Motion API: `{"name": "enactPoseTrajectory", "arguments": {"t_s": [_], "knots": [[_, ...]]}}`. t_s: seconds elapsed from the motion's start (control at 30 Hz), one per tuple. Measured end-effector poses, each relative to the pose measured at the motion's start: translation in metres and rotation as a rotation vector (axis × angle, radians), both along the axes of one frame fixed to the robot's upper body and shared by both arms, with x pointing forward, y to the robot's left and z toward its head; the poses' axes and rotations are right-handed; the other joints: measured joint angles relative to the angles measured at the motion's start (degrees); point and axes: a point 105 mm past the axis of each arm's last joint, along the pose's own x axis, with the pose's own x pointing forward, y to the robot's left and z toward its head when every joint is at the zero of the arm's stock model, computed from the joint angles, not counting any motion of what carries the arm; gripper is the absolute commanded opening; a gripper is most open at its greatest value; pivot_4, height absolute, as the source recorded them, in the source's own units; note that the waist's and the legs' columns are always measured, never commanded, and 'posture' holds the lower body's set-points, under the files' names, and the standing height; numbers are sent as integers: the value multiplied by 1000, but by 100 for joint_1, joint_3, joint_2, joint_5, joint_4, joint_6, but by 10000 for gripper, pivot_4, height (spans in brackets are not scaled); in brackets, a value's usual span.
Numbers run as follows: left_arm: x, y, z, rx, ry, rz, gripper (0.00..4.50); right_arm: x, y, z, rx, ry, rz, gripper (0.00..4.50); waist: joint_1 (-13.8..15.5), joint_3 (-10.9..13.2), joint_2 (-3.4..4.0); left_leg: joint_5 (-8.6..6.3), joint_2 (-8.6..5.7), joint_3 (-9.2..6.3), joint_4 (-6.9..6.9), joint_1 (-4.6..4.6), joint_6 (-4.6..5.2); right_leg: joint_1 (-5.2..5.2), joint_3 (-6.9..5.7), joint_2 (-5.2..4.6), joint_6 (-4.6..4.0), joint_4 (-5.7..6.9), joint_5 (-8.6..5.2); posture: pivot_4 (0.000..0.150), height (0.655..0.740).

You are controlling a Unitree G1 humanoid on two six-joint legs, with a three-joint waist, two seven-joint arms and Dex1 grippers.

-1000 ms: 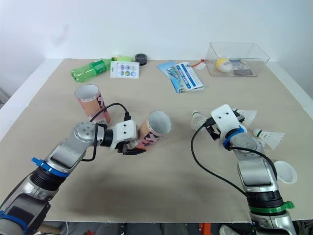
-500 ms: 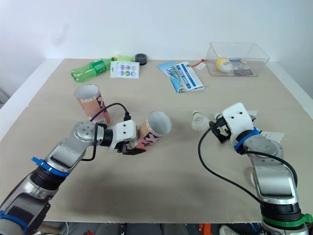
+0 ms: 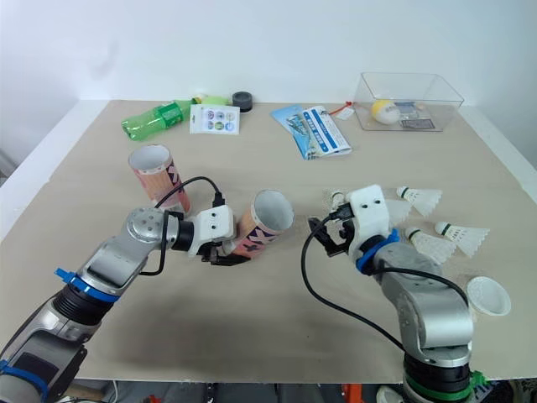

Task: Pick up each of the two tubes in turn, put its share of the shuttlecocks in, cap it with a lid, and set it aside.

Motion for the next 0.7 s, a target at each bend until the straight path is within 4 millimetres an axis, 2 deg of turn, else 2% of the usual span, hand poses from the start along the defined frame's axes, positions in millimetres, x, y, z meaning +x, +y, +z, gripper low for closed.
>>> {"name": "enactPoseTrajectory", "arguments": {"t_s": [0.13, 0.27, 0.4, 0.6, 0.7], "knots": [[0, 1, 0, 1, 0, 4, 29743, 3, 4, -7, 6, 19, -14, 44148, -9, 0, -1, 0, 1, 0, -2, 2, 0, 0, 0, 1, -1, 0, 0, 1500, 7400], [-1, 3, 0, -1, 0, 16, 29743, 19, 0, -21, 35, 59, -75, 44148, -12, 0, 0, 0, 3, 2, -2, 4, 0, -1, 0, 2, -5, 0, 2, 1500, 7400], [-1, 3, 0, -1, 2, 22, 29743, 35, 0, -16, 63, 37, -115, 44148, -14, 0, 0, 0, 3, 1, -4, 4, 0, -1, 0, 3, -1, 1, 4, 1500, 7400], [-3, 2, 0, -6, 2, 23, 29743, 48, -2, -19, 67, 26, -139, 44148, -16, 0, 0, 0, 3, 1, -15, 4, 0, -3, 0, 3, 10, 0, 6, 1500, 7400], [-3, 2, -1, -7, 2, 26, 29743, 52, -3, -18, 66, 16, -143, 36034, -16, 0, 0, 0, 3, 1, -16, 5, 0, -3, 0, 4, 9, 0, 7, 1500, 7400]]}}
